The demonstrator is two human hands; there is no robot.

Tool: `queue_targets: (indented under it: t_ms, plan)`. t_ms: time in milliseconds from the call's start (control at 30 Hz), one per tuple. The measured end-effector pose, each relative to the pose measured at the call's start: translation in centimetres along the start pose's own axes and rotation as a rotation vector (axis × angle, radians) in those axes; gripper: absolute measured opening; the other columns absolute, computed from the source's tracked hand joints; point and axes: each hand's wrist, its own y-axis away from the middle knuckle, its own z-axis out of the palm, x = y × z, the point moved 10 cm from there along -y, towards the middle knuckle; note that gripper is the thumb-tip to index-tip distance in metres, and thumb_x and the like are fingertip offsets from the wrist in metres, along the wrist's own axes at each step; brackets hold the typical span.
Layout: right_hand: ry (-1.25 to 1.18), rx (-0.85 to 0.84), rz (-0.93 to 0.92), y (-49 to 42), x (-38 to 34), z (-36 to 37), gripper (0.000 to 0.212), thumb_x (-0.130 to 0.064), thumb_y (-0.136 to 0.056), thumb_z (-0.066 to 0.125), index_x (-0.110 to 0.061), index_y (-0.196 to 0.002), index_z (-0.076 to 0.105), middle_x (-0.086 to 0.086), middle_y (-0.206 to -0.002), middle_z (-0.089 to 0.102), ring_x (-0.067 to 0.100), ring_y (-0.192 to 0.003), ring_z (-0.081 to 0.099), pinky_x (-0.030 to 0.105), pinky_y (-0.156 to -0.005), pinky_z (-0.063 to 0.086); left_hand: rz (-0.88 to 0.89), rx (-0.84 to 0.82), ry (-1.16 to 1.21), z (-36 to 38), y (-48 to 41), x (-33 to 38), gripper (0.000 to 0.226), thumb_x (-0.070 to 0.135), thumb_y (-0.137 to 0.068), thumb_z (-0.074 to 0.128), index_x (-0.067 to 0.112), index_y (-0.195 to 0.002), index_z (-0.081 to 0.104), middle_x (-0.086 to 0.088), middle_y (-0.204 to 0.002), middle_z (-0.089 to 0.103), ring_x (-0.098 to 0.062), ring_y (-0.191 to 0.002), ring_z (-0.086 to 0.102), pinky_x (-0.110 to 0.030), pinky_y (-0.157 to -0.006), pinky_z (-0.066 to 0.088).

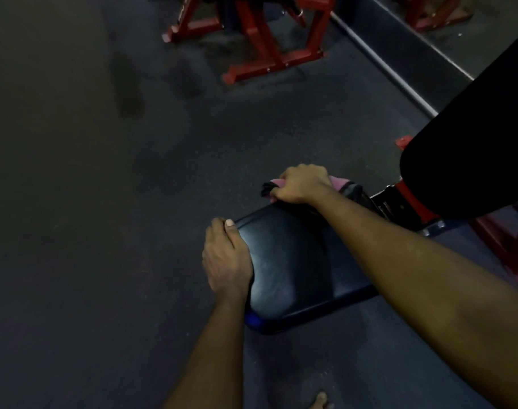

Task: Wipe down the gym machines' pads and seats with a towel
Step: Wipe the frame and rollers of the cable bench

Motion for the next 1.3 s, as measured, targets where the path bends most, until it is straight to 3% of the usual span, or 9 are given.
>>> queue_targets:
  t_ms: [167, 367, 500, 600, 833, 933, 1067, 1133, 1300]
  plan:
    - [0.012, 0.068, -0.109, 3.0, -9.2, 0.6, 0.062, -0.07, -0.088, 0.049, -0.026, -0.127, 0.069, 0.011, -0.128, 0.067, 0.032, -0.12, 0.062, 0.039, -0.095, 0.045, 0.013, 0.038, 0.115, -4.0, -0.5, -1.9, 0.027, 0.027, -0.108, 0.035, 0.014, -0.101, 0.058, -0.001, -0.094, 0.061, -0.018, -0.084, 0.054, -0.031, -0.073, 0.035]
    - [0.026, 0.173, -0.193, 7.8, -16.1, 1.2, 0.049, -0.063, -0.09, 0.049, -0.027, -0.114, 0.071, 0.004, -0.114, 0.07, 0.028, -0.107, 0.065, 0.036, -0.08, 0.043, 0.042, 0.028, 0.101, -9.6, -0.9, -5.0, 0.032, 0.029, -0.109, 0.031, 0.014, -0.103, 0.059, -0.004, -0.092, 0.062, -0.021, -0.08, 0.055, -0.034, -0.068, 0.035]
    - [0.299, 0.127, -0.335, 13.8, -21.4, 5.1, 0.043, -0.054, -0.097, 0.048, -0.03, -0.127, 0.067, 0.002, -0.131, 0.06, 0.032, -0.128, 0.047, 0.059, -0.109, 0.03, 0.077, 0.008, 0.099, -11.0, -0.6, -6.3, 0.04, 0.035, -0.107, 0.029, 0.012, -0.103, 0.061, -0.006, -0.098, 0.066, -0.023, -0.089, 0.058, -0.032, -0.074, 0.037]
    - [0.365, 0.098, -0.376, 17.0, -21.3, 7.7, 0.046, -0.048, -0.097, 0.055, -0.027, -0.137, 0.061, 0.005, -0.149, 0.047, 0.036, -0.149, 0.023, 0.071, -0.116, 0.015, 0.062, -0.049, 0.101, -11.4, 0.2, -7.2, 0.038, 0.032, -0.11, 0.03, 0.013, -0.106, 0.062, -0.004, -0.099, 0.066, -0.02, -0.09, 0.058, -0.029, -0.075, 0.037]
    - [-0.014, 0.229, -0.025, 14.0, -18.2, 4.1, 0.063, -0.036, -0.091, 0.066, -0.035, -0.149, 0.041, 0.008, -0.169, 0.013, 0.042, -0.154, 0.008, 0.077, -0.111, 0.017, 0.078, -0.155, 0.099, -11.9, 1.9, -7.7, 0.037, 0.031, -0.11, 0.03, 0.014, -0.097, 0.059, 0.004, -0.088, 0.059, 0.002, -0.076, 0.051, -0.007, -0.064, 0.036]
    - [0.05, 0.293, -0.06, 19.5, -18.6, 7.1, 0.07, -0.028, -0.095, 0.062, -0.032, -0.157, 0.029, 0.009, -0.171, 0.0, 0.042, -0.155, 0.004, 0.075, -0.113, 0.018, 0.075, -0.202, 0.1, -12.0, 2.8, -7.6, 0.038, 0.034, -0.11, 0.029, 0.014, -0.101, 0.06, 0.008, -0.089, 0.06, 0.0, -0.079, 0.053, -0.013, -0.066, 0.037]
    - [0.001, 0.399, -0.038, 24.8, -15.6, 10.3, 0.083, -0.023, -0.081, 0.074, -0.038, -0.154, 0.038, 0.007, -0.17, 0.016, 0.041, -0.153, 0.02, 0.073, -0.111, 0.026, 0.096, -0.261, 0.103, -12.0, 3.4, -7.0, 0.042, 0.039, -0.109, 0.028, 0.015, -0.11, 0.062, 0.003, -0.101, 0.063, -0.012, -0.093, 0.058, -0.024, -0.072, 0.038]
    - [0.004, 0.385, -0.033, 23.6, -15.1, 9.8, 0.087, -0.026, -0.083, 0.074, -0.041, -0.156, 0.029, 0.007, -0.17, 0.014, 0.04, -0.154, 0.017, 0.073, -0.112, 0.024, 0.106, -0.26, 0.106, -12.2, 3.5, -6.6, 0.043, 0.039, -0.109, 0.028, 0.014, -0.113, 0.063, 0.004, -0.105, 0.063, -0.012, -0.096, 0.057, -0.024, -0.074, 0.037]
    - [-0.091, 0.372, 0.09, 19.4, -16.2, 7.2, 0.086, -0.031, -0.093, 0.067, -0.043, -0.16, 0.014, 0.008, -0.171, 0.004, 0.038, -0.155, 0.012, 0.069, -0.116, 0.021, 0.127, -0.265, 0.119, -10.8, 3.9, -6.0, 0.039, 0.034, -0.11, 0.029, 0.014, -0.1, 0.061, 0.003, -0.091, 0.063, -0.003, -0.079, 0.054, -0.023, -0.068, 0.036]
